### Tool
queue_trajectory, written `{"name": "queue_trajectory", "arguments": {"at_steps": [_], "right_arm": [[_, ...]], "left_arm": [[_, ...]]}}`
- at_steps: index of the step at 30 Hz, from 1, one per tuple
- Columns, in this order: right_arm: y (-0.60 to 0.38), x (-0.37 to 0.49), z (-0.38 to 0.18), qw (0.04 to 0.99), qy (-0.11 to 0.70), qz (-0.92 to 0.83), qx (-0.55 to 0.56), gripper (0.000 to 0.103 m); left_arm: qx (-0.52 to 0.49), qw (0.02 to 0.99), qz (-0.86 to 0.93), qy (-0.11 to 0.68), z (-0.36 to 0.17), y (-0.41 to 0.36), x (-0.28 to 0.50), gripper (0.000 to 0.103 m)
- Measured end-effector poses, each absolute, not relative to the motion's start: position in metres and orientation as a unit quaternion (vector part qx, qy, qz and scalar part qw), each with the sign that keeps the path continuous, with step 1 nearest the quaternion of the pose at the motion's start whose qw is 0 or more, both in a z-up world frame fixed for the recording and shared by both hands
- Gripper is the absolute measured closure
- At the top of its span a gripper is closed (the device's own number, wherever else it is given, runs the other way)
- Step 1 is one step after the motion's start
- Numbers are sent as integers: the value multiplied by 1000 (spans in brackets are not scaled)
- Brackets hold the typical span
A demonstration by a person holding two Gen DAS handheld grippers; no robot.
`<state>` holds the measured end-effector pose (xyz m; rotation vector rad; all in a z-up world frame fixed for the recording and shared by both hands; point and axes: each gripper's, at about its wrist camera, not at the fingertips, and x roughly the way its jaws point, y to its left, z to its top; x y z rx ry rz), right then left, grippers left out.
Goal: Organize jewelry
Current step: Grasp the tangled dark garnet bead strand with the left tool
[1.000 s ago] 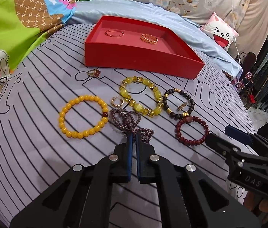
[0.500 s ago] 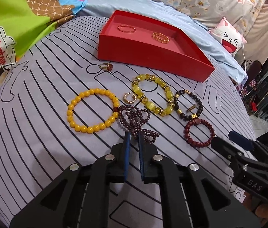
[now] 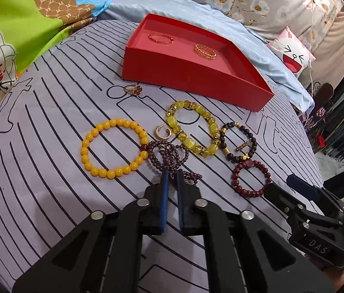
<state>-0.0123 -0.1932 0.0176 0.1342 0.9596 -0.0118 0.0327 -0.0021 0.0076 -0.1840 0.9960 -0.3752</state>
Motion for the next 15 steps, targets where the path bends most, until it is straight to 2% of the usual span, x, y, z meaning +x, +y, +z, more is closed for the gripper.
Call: {"name": "queue_trajectory", "arguments": {"at_steps": [11,15], "right_arm": [[-194,-3,12,884,464,-8,61,36],[-194,5,7,882,467,-9,57,43]], "left_arm": [[-58,866,-172,465,10,-5,29,100],[-56,866,-172,466,10,-6,29,100]]}}
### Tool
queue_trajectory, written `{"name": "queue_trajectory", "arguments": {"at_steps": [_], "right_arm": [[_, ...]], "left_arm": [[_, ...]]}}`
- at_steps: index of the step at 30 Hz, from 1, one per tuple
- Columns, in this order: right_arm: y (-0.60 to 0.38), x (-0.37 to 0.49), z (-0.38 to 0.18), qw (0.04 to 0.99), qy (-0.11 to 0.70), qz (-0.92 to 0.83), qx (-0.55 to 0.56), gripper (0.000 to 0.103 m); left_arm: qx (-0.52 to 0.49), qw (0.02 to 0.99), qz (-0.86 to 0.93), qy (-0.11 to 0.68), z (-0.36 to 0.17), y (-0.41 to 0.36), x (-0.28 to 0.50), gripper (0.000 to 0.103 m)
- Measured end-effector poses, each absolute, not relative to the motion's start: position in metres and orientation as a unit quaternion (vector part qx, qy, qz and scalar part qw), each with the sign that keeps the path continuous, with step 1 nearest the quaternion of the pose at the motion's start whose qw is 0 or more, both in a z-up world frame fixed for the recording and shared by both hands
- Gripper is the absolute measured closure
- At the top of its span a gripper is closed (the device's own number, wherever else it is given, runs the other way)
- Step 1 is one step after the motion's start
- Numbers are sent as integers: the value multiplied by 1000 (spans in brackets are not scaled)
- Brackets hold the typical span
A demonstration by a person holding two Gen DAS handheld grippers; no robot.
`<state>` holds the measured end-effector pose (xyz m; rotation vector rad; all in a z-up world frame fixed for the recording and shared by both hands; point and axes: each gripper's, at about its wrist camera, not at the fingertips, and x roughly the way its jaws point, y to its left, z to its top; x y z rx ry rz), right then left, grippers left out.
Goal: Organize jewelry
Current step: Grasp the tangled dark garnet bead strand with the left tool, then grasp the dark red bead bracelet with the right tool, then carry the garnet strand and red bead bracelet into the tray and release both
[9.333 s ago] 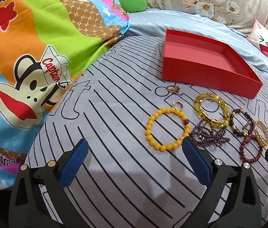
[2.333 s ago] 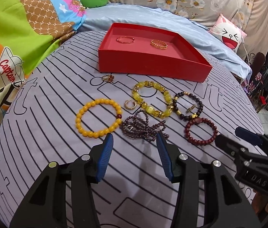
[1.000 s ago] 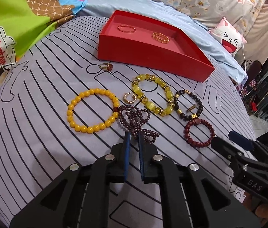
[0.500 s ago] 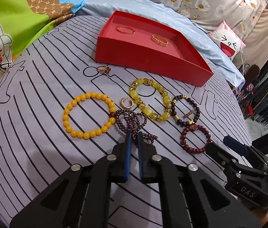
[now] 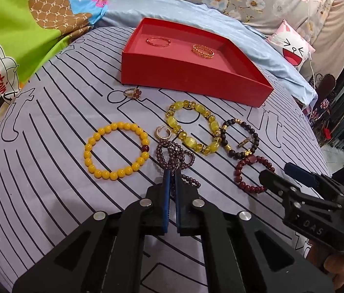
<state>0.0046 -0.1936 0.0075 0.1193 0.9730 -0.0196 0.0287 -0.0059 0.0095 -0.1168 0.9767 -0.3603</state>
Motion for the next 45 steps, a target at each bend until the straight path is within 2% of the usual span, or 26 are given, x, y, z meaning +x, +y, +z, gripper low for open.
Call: {"name": "queue_trajectory", "arguments": {"at_steps": [6,9,15,16,24,34,45], "right_arm": [[-192,8,3,885,465,-15,36,51],[-189,8,2,887,462,-19,21,61],[-192,6,4,887,461,-13,24,86],[-193,6,4,886,462,-12,27,94],[-198,1,14,888,456,-2,60,95],[-207,-1,61,908,412,10,80,95],[-227,48,101,923,376,12,82,95]], "left_arm": [[-51,865,-171,468,8,-6,29,100],[-49,866,-172,467,8,-7,28,100],[-49,865,-173,468,8,-8,29,100],[-50,865,-173,469,8,-8,29,100],[-53,864,-182,468,15,-7,28,100],[-52,870,-203,448,45,-9,29,100],[-43,889,-220,398,93,-22,70,100]]}}
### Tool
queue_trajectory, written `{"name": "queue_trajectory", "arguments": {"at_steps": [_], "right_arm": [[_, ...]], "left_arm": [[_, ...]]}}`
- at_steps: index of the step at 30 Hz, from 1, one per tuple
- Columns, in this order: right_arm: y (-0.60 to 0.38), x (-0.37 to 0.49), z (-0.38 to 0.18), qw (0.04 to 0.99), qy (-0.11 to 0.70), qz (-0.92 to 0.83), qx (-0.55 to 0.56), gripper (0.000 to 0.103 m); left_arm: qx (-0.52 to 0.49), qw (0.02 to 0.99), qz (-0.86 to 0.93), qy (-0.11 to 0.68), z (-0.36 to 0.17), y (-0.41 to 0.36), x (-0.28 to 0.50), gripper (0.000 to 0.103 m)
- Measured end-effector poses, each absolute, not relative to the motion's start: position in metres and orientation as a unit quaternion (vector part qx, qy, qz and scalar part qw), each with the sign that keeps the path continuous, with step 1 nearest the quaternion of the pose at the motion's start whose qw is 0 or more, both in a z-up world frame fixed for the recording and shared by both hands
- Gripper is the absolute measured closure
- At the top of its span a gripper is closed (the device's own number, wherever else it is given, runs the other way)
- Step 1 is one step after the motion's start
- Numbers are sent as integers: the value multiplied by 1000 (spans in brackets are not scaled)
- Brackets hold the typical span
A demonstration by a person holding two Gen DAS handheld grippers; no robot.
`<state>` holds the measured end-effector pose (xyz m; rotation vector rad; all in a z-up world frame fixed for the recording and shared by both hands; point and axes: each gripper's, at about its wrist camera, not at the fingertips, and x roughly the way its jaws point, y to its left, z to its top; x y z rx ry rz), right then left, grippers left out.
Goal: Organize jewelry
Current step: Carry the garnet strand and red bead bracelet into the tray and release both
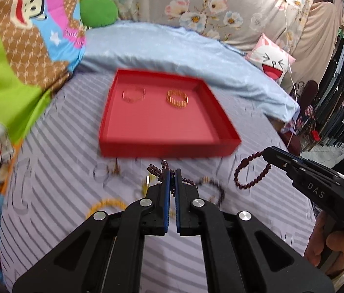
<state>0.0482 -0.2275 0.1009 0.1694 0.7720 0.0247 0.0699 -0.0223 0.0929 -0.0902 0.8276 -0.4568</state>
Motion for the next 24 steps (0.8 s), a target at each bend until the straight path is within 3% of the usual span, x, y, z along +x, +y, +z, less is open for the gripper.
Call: {"name": "queue_trajectory", "arguments": {"at_steps": [10,24], "right_arm": [[-223,143,119,929,361,36,75,95],[-231,229,42,895,435,29,98,95]], "left_arm": [[-38,903,-225,364,118,-47,163,100],[-35,879,-213,424,46,-62,252,100]]}}
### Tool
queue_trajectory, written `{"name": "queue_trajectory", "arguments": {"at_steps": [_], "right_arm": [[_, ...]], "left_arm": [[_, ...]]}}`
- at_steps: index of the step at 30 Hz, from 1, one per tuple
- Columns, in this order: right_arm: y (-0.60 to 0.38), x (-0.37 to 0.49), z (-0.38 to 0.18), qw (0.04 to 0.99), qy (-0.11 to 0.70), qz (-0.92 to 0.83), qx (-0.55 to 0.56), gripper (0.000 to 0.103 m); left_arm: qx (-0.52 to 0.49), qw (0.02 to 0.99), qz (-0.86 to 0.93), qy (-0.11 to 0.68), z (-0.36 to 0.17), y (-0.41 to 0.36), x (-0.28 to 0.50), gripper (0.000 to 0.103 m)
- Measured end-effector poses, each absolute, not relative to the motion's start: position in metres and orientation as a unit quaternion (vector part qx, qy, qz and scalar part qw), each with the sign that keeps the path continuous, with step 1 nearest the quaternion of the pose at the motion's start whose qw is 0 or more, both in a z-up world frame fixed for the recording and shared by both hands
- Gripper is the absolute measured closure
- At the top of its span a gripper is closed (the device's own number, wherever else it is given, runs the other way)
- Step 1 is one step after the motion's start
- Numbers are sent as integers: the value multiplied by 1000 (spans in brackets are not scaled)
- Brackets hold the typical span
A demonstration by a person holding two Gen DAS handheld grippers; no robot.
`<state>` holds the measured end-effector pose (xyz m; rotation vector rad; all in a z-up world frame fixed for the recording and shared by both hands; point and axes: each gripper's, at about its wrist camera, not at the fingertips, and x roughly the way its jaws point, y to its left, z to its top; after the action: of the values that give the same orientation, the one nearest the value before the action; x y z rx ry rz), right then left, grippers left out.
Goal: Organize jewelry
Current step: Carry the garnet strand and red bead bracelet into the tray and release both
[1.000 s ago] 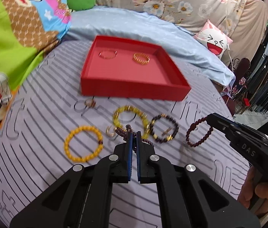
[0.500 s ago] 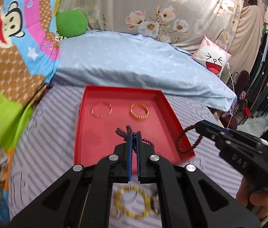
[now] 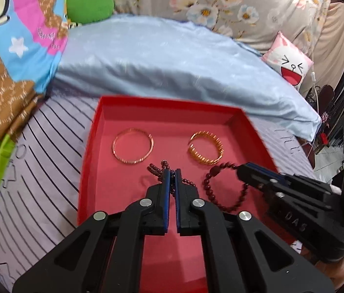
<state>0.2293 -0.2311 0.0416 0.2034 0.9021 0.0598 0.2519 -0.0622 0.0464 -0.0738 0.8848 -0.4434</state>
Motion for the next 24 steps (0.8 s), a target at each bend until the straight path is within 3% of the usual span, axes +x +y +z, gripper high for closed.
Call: {"name": "queue_trajectory", "arguments": {"at_steps": [4,6,11,24], "right_arm": [[-237,230,32,893,441,14,91,94],[-238,229,32,895,437,8,87,89],[-233,217,45,908,414,2,69,69],[-219,167,84,923,379,13,60,69]], "left_arm": [[-27,881,-198,428,35,-60,255,99],[-24,887,-190,420,35,-58,253,99],[-34,900,-170,401,44,-48,247,65],[-40,915,-162,367,81,-28,202,64]]}}
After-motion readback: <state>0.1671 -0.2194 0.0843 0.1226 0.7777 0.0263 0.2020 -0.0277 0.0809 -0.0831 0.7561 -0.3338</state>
